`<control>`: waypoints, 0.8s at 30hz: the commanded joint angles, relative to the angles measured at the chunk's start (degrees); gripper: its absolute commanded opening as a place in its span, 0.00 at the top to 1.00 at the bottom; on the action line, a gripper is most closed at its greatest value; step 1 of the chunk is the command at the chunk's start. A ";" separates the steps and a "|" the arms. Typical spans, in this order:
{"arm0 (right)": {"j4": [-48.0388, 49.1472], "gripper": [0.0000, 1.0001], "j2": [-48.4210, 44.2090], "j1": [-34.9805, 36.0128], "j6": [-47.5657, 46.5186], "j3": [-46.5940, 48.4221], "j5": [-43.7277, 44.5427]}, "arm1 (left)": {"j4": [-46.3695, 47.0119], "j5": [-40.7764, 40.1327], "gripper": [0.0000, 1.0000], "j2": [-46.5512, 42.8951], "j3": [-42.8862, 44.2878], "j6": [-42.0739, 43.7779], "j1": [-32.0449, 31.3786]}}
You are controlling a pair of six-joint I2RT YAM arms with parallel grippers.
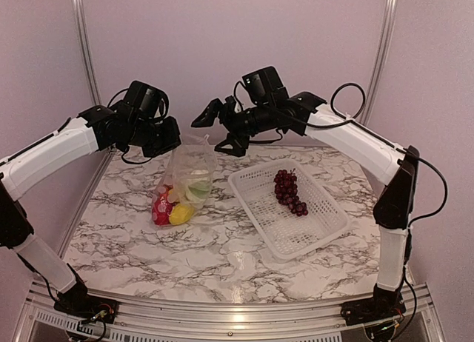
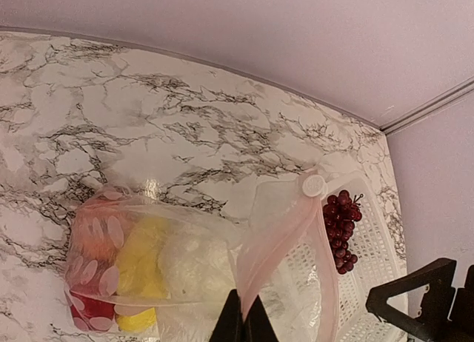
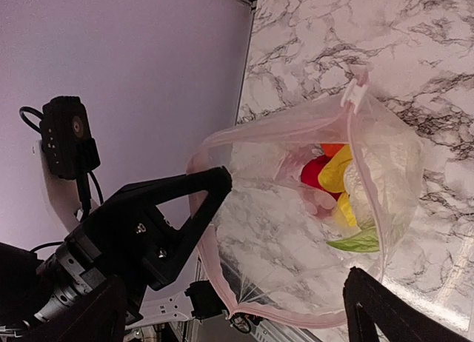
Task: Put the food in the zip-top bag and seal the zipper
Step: Place the fake vegetable in the zipper food storage bag.
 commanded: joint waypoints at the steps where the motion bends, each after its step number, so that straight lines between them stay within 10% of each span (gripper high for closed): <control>1: 0.01 0.01 -5.11 -1.68 -3.14 -0.51 2.65 | 0.65 -1.40 1.00 -1.28 0.37 2.47 0.12; 13: -14.85 0.02 -20.78 -2.57 -26.98 -11.43 41.19 | -0.59 1.43 1.00 -1.19 0.97 8.25 0.43; 24: -0.59 0.20 -40.41 -10.40 -31.27 -45.28 31.95 | -0.92 6.04 1.00 -0.74 3.43 10.36 0.34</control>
